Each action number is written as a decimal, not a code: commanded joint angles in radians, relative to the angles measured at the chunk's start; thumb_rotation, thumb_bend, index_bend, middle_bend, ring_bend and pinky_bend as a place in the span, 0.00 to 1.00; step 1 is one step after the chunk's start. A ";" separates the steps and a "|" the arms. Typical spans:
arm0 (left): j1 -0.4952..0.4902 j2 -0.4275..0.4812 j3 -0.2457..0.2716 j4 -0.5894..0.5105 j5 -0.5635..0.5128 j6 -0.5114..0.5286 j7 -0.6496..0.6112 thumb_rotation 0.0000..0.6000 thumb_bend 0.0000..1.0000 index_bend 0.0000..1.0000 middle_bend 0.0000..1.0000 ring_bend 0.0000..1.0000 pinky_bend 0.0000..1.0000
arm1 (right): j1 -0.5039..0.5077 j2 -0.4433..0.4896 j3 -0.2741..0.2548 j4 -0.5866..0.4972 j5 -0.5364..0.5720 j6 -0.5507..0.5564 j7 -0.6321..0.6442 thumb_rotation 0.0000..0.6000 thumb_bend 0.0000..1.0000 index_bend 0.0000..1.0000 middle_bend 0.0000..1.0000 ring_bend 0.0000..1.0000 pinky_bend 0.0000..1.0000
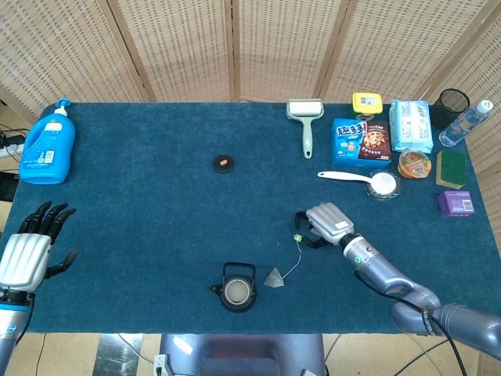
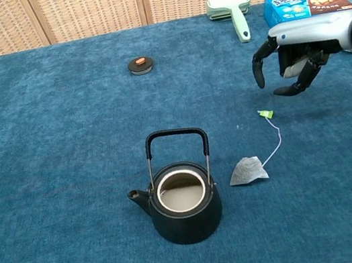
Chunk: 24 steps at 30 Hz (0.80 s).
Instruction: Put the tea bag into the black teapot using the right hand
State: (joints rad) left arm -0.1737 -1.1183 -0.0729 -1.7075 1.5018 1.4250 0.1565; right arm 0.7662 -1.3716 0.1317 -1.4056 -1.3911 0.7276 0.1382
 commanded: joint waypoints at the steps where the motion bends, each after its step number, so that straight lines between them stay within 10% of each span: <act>1: 0.001 0.001 0.001 0.000 -0.001 0.003 -0.002 1.00 0.35 0.14 0.12 0.00 0.14 | 0.006 -0.015 -0.007 0.015 0.010 -0.007 -0.014 1.00 0.44 0.43 1.00 1.00 1.00; 24: 0.020 0.001 0.011 0.051 -0.017 0.019 -0.068 1.00 0.35 0.14 0.12 0.00 0.14 | 0.040 -0.097 -0.018 0.080 0.106 -0.050 -0.116 1.00 0.44 0.43 1.00 1.00 1.00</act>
State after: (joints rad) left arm -0.1538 -1.1169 -0.0618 -1.6570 1.4859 1.4447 0.0891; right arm 0.8058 -1.4667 0.1143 -1.3272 -1.2868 0.6785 0.0244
